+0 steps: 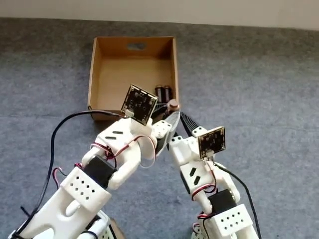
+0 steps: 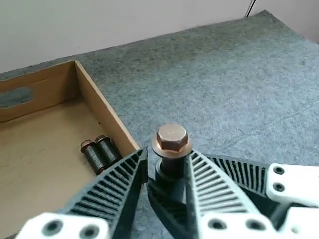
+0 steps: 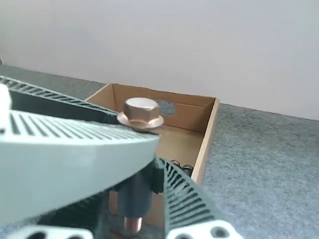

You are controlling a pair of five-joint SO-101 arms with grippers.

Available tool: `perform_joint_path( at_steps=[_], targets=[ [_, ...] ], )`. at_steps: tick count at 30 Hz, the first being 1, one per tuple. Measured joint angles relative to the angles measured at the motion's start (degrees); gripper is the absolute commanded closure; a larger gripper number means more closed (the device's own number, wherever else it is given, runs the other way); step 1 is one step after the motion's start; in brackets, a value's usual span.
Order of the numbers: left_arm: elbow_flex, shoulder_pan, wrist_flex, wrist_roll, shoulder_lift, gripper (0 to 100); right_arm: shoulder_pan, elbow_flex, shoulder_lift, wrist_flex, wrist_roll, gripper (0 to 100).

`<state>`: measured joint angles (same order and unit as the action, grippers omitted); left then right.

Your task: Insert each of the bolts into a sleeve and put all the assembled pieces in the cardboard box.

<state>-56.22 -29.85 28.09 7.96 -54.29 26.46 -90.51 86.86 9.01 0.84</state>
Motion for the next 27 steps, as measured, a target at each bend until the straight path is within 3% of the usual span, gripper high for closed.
perform_joint_path(
  at_steps=[9,23,27],
  targets=[
    [0.09,0.79,4.84,0.18,-0.88,87,0.18,-0.09,-0.09,0.09,0.0,99.2],
    [0.0,2.46,17.49,-0.09,-17.76,87,0.09,-0.09,-0.09,0.09,-0.09,99.2],
    [0.09,7.82,22.77,-7.03,-18.99,87,0.09,-0.09,-0.09,0.09,-0.09,99.2]
  ],
)
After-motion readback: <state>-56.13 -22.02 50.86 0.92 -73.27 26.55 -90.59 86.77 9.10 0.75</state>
